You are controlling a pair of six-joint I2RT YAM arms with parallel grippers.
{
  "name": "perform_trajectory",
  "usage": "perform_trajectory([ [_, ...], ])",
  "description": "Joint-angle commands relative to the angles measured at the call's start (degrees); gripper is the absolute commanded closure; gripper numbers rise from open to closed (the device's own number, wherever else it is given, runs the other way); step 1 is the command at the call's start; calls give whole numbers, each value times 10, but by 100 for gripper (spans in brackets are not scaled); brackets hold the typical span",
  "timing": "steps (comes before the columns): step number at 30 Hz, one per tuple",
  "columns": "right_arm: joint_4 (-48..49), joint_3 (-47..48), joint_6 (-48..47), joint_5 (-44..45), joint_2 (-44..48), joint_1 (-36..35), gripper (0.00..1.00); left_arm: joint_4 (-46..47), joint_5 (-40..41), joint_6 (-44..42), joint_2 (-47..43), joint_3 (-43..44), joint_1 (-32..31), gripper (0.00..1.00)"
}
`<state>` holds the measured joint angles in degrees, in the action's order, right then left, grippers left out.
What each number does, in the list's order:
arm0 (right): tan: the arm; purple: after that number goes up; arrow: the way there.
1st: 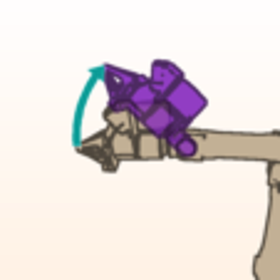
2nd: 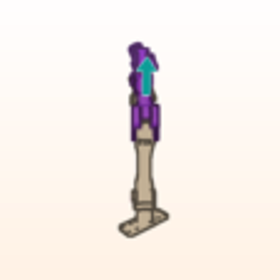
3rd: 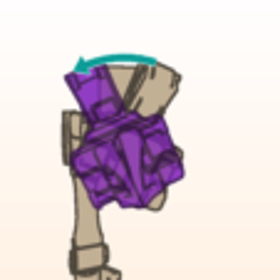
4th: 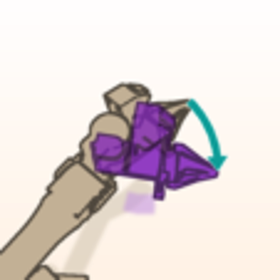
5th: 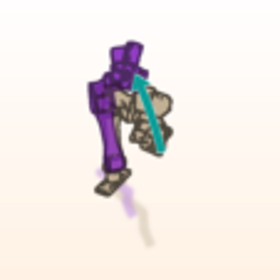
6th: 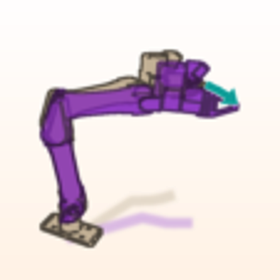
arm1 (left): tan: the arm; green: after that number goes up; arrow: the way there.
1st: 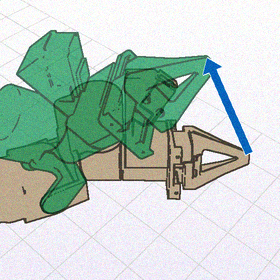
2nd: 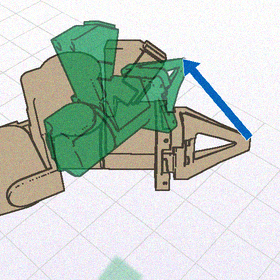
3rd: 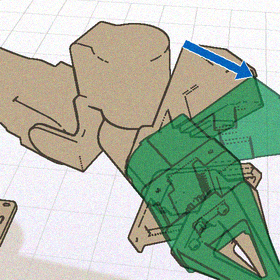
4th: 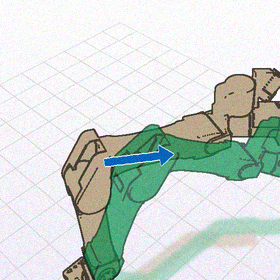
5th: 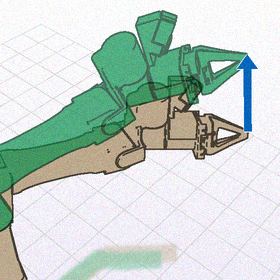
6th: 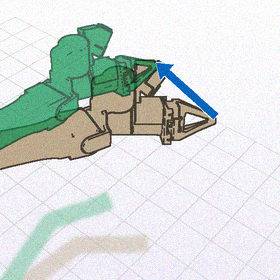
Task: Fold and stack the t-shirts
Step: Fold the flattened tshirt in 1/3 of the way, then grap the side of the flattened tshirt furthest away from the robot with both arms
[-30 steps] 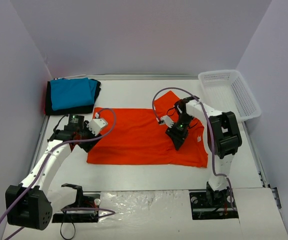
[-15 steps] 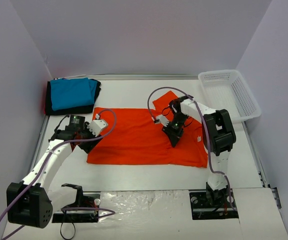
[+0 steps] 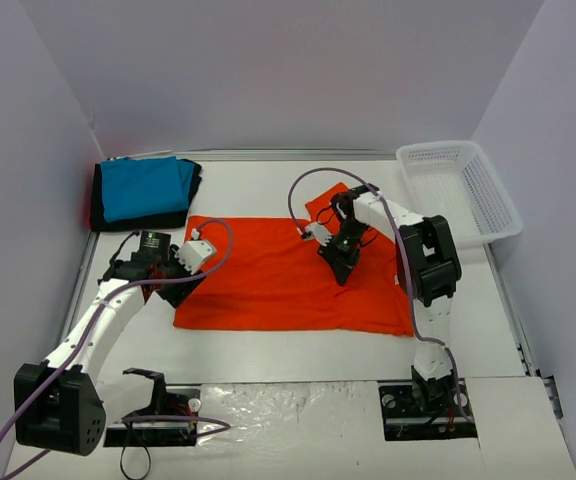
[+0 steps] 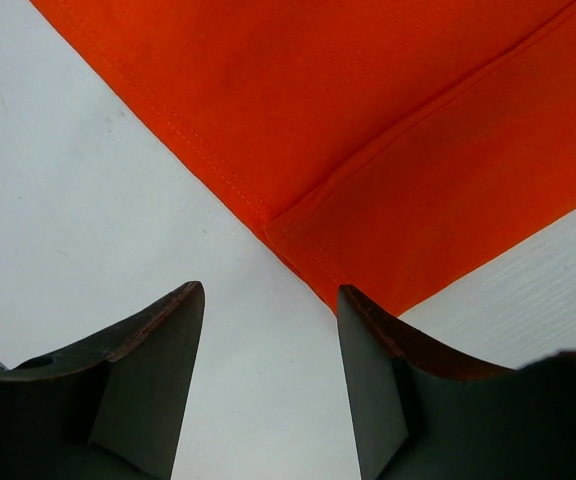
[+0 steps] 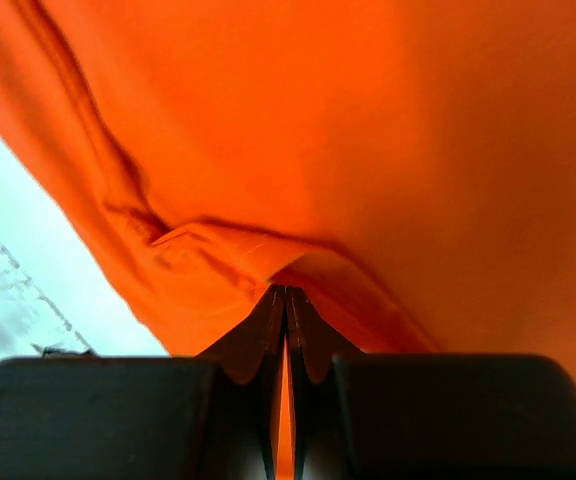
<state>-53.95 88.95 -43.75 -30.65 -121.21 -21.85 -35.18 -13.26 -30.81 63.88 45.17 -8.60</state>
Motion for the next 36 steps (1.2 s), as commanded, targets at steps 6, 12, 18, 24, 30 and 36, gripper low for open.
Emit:
perform_trajectory([
  [6,-45,76,1,25,-51,-4,98,14,15,11,6,1,4,46],
  [12,-55,129,6,36,-54,-4,93,56,52,19,9,-5,3,33],
  [18,-83,190,9,76,-4,0,75,92,78,24,15,47,4,16],
  [24,-71,241,10,63,56,12,59,80,44,50,125,191,10,13],
  [30,-35,248,32,52,25,54,56,24,-136,142,303,364,53,26],
  [36,-32,228,19,43,1,86,56,-13,-236,181,403,454,85,30],
])
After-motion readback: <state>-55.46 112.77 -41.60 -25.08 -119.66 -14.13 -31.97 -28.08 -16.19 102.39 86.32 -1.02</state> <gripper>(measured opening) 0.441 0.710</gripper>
